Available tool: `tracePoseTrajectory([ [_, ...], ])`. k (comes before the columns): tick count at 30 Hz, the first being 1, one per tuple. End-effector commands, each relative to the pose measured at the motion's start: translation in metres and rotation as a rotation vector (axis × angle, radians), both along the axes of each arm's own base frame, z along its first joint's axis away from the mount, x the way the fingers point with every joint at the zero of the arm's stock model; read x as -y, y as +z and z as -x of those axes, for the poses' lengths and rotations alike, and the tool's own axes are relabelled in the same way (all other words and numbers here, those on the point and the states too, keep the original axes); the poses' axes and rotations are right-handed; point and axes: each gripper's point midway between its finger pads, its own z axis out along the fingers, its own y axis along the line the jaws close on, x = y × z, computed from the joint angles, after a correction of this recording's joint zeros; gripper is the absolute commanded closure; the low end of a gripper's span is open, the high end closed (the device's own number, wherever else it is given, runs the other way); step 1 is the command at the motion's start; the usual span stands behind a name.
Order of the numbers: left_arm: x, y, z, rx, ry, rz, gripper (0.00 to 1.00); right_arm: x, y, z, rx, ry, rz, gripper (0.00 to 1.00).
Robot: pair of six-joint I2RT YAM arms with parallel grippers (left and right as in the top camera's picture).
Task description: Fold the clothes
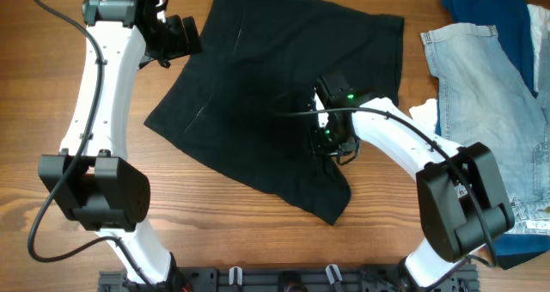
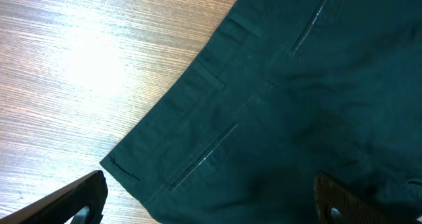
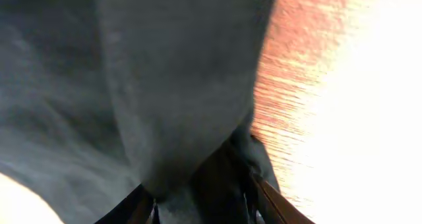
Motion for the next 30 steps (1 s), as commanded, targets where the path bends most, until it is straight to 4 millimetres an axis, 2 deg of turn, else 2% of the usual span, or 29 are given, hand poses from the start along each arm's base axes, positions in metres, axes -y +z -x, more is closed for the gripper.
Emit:
tracePoseTrajectory([
  [1, 0.005, -0.006, -0.001, -0.014, -0.025, 0.009, 0.0, 0.016, -0.009, 0.01, -0.009, -0.038, 0.055, 0.59],
  [5, 0.005, -0.006, -0.001, -0.014, -0.025, 0.009, 0.0, 0.016, -0.012, 0.011, -0.01, -0.041, 0.055, 0.62],
  [8, 0.005, -0.006, -0.001, -0.014, -0.025, 0.009, 0.0, 0.015, -0.012, 0.009, -0.002, -0.049, 0.051, 0.71],
  [11, 0.005, -0.006, -0.001, -0.014, -0.025, 0.009, 0.0, 0.011, -0.005, 0.0, 0.025, -0.047, 0.037, 0.95],
  [18, 0.005, -0.006, -0.001, -0.014, -0.025, 0.009, 0.0, -0.01, 0.039, -0.017, 0.152, 0.021, -0.017, 0.96],
  [21, 0.005, -0.006, -0.001, -0.014, -0.025, 0.009, 0.0, -0.011, 0.049, -0.017, 0.198, 0.036, 0.008, 0.95],
  [24, 0.006, -0.006, -0.001, -0.014, -0.027, 0.009, 0.0, 0.01, 0.048, -0.019, 0.216, -0.004, 0.125, 0.95],
  [28, 0.007, -0.006, -0.001, -0.014, -0.03, 0.009, 0.0, 0.068, 0.051, -0.025, 0.252, -0.174, 0.376, 0.92],
  [30, 0.007, -0.006, -0.001, -0.014, -0.03, 0.01, 0.0, 0.09, 0.054, -0.027, 0.266, -0.246, 0.453, 0.9],
])
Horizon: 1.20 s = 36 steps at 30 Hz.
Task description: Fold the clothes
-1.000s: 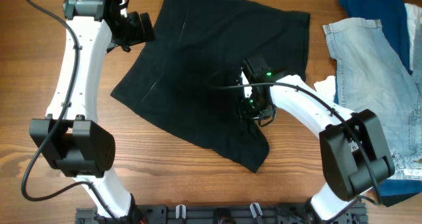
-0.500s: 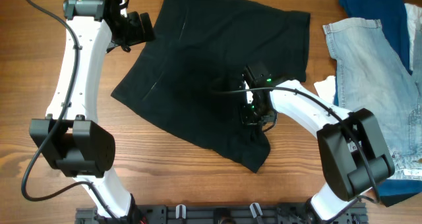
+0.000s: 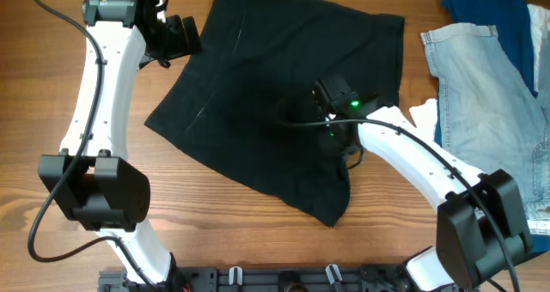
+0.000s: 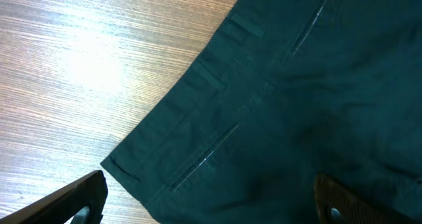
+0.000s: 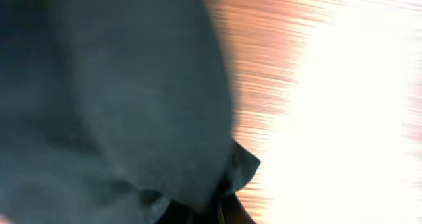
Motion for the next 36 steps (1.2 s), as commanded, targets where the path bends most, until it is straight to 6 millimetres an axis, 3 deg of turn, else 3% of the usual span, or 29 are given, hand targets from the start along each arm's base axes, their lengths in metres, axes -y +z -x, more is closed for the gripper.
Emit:
tracePoseTrajectory([
  [1, 0.006, -0.006, -0.001, -0.013, -0.029, 0.01, 0.0, 0.06, 0.016, -0.022, 0.133, -0.214, 0.225, 0.88],
  [6, 0.007, -0.006, -0.001, -0.013, -0.03, 0.009, 0.0, 0.083, 0.017, -0.035, 0.153, -0.306, 0.203, 0.74],
  [9, 0.007, -0.006, -0.001, -0.013, -0.03, 0.009, 0.0, 0.086, 0.014, -0.041, 0.141, -0.326, 0.139, 0.65],
  [15, 0.007, -0.006, -0.001, -0.013, -0.03, 0.008, 0.0, 0.087, 0.008, -0.039, 0.063, -0.328, -0.002, 0.59],
  [18, 0.007, -0.006, -0.001, -0.013, -0.034, 0.006, 0.0, 0.078, 0.01, -0.036, 0.038, -0.305, -0.082, 0.59],
  [23, 0.007, -0.004, -0.004, 0.002, -0.033, 0.007, 0.0, 0.039, 0.043, -0.044, 0.103, -0.174, -0.293, 0.49],
  [27, 0.007, -0.005, -0.008, 0.012, -0.034, 0.008, 0.0, 0.02, 0.054, -0.045, 0.13, -0.121, -0.359, 0.42],
  [36, 0.008, -0.025, -0.02, -0.004, -0.039, 0.006, 0.0, 0.013, 0.053, -0.044, 0.122, -0.125, -0.372, 0.34],
])
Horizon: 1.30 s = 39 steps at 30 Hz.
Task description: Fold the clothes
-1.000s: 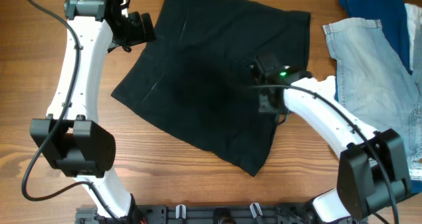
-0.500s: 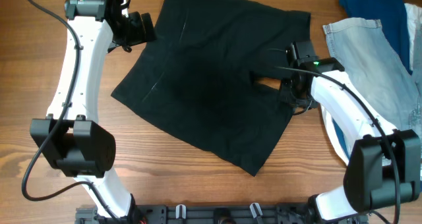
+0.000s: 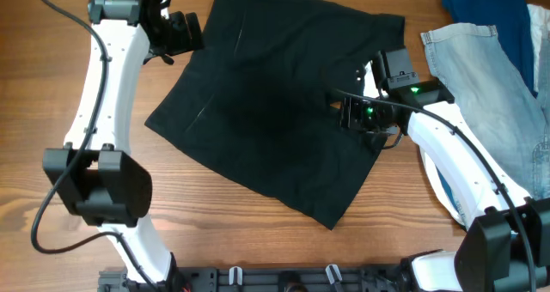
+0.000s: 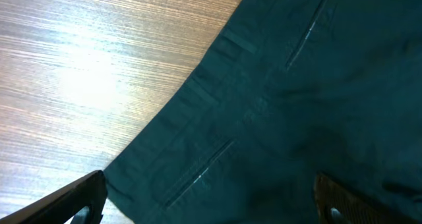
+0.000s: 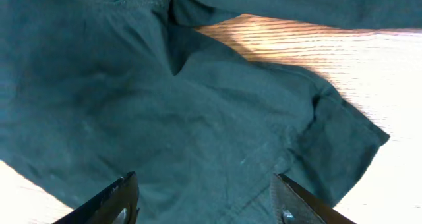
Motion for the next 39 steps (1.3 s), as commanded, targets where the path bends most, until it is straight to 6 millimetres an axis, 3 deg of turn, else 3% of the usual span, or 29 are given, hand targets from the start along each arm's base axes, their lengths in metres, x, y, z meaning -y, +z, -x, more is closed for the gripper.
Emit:
tracePoseTrajectory([
  [1, 0.005, -0.026, -0.005, -0.053, -0.033, 0.003, 0.0, -0.006, 0.009, -0.004, 0.021, 0.009, -0.031, 0.34],
  [11, 0.007, -0.063, 0.001, -0.155, -0.06, 0.004, 0.0, -0.007, 0.009, -0.004, 0.024, 0.009, -0.033, 0.28],
  [22, 0.014, -0.092, 0.007, -0.239, -0.228, 0.002, 0.0, -0.006, 0.009, -0.005, 0.025, 0.01, -0.032, 0.23],
  [31, -0.009, -0.126, 0.012, -0.329, -0.216, 0.006, 0.0, -0.006, 0.009, -0.003, 0.022, 0.024, -0.026, 0.23],
  [39, -0.031, -0.159, 0.041, -0.502, -0.161, 0.035, 0.0, -0.006, 0.009, -0.003, 0.026, 0.036, -0.023, 0.23],
])
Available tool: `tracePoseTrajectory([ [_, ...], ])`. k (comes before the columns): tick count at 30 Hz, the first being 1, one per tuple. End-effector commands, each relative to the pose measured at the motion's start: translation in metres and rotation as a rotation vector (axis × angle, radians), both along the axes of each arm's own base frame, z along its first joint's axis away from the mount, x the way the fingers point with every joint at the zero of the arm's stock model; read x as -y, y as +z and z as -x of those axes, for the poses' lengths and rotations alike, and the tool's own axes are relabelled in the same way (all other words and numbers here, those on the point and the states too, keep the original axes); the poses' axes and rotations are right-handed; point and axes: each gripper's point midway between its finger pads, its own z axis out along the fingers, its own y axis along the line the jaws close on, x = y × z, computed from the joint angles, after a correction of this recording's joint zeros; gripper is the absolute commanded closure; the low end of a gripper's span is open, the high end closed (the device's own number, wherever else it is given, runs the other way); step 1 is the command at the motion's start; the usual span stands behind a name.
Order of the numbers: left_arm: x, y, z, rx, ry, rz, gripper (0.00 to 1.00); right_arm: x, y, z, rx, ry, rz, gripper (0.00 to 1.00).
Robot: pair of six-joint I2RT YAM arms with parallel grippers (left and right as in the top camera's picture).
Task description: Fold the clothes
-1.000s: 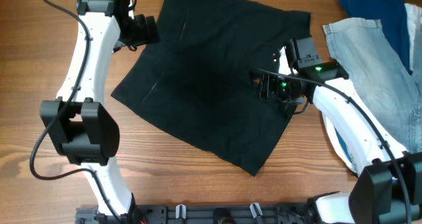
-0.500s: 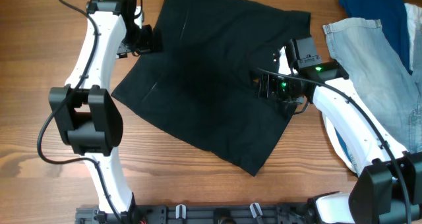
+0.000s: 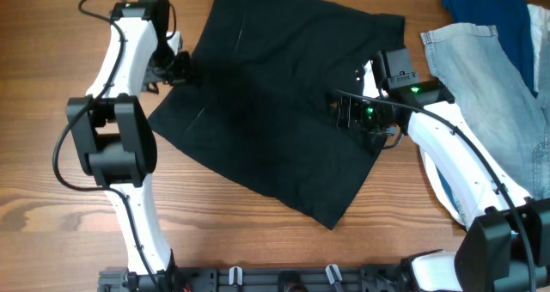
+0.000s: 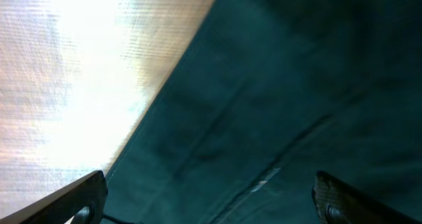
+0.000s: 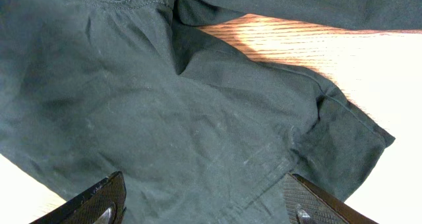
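Black shorts (image 3: 284, 103) lie spread flat across the middle of the wooden table (image 3: 69, 206). My left gripper (image 3: 176, 67) is open at the shorts' left edge; in the left wrist view the gripper (image 4: 210, 201) has dark cloth (image 4: 277, 99) spanning the gap between its wide-apart fingers. My right gripper (image 3: 351, 113) is open over the shorts' right side. In the right wrist view the gripper (image 5: 206, 207) hovers above the fabric (image 5: 165, 118), whose hem corner (image 5: 349, 138) lies on bare wood. Nothing is held.
Light blue jeans (image 3: 481, 77) and a dark blue garment (image 3: 490, 9) lie heaped at the right edge. A small white piece (image 3: 423, 113) sits beside the jeans. A black rail (image 3: 284, 279) runs along the front edge.
My left gripper has moved from the shorts' upper left corner down to their left edge, now over cloth. The right gripper stays in place and its fingers stand slightly wider.
My right gripper was shut on the shorts' folded-over right leg near the middle. Then it held that cloth slightly further right. By 1.3 s ago it was open at the right side with the leg spread flat. The left gripper stayed open, now lower.
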Motion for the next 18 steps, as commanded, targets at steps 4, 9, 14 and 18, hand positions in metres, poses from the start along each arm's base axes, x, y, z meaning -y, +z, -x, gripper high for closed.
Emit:
tracePoseTrajectory([
  [4, -0.011, -0.029, 0.025, -0.147, 0.024, 0.017, 0.02, -0.004, 0.008, -0.003, 0.024, 0.027, -0.015, 0.22],
  [9, -0.011, -0.039, 0.031, -0.168, 0.072, 0.011, 0.02, -0.004, 0.008, -0.004, 0.026, 0.027, -0.016, 0.22],
  [14, -0.01, -0.06, 0.046, -0.207, 0.072, 0.011, 0.02, -0.005, 0.009, -0.004, 0.029, 0.026, -0.016, 0.21],
  [18, -0.01, -0.072, 0.056, -0.225, 0.076, 0.01, 0.18, -0.005, 0.009, -0.004, 0.029, 0.027, -0.016, 0.21],
])
